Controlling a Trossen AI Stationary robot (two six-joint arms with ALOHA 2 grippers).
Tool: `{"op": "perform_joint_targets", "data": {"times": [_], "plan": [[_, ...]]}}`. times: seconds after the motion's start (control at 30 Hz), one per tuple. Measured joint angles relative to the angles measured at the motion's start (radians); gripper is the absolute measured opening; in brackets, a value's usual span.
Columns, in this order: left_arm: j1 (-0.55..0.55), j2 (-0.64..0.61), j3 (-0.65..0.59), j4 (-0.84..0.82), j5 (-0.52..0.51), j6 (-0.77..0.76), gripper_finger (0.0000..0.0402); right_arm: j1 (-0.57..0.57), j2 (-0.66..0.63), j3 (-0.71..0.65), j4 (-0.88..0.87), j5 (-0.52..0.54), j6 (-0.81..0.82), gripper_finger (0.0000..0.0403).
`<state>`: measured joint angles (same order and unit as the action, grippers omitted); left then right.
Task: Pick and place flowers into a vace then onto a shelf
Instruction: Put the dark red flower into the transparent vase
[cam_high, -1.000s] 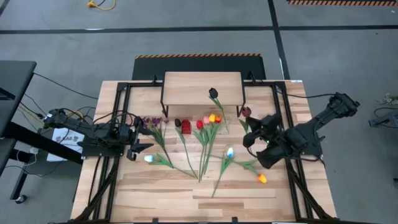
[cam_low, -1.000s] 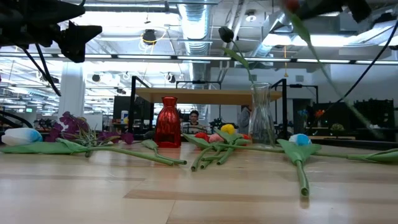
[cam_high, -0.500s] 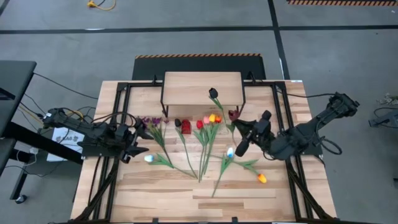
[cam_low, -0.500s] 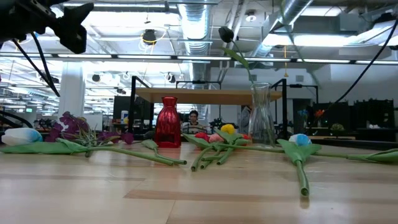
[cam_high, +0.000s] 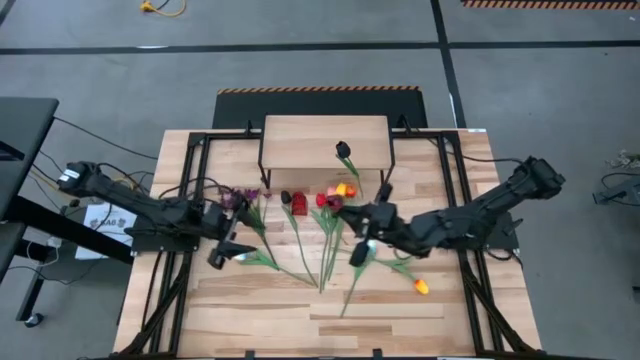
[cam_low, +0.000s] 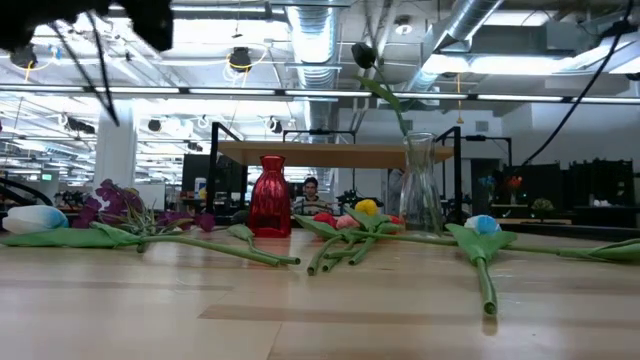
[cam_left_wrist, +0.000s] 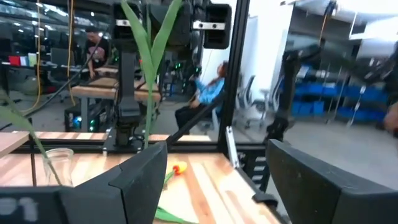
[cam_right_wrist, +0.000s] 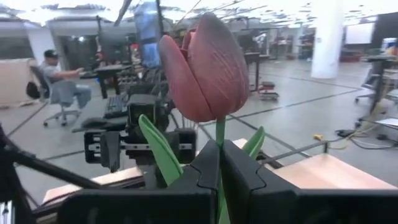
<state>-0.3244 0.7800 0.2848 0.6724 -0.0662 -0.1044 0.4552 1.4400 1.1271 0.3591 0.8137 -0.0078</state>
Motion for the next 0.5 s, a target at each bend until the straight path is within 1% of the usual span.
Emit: {"op": "perform_joint_targets", "data": {"times": [0.07,0.27,0.37,0.5], "plan": [[0.0,0.077,0.048,0.0,0.0,0.024,0.0264,-0.01,0.043,0.041,0.003,-0.049,0.0,0.0],[0.0,0.253,0.162,0.0,0.0,0.067,0.0264,-0.019,0.155,0.16,-0.013,-0.135,-0.016,0.0],[0.0,0.314,0.205,-0.002,0.0,0.074,0.0264,-0.019,0.198,0.216,-0.029,-0.158,-0.019,0.0],[0.0,0.362,0.246,0.0,0.01,0.084,0.0264,-0.019,0.238,0.264,-0.043,-0.165,-0.019,0.0]]}}
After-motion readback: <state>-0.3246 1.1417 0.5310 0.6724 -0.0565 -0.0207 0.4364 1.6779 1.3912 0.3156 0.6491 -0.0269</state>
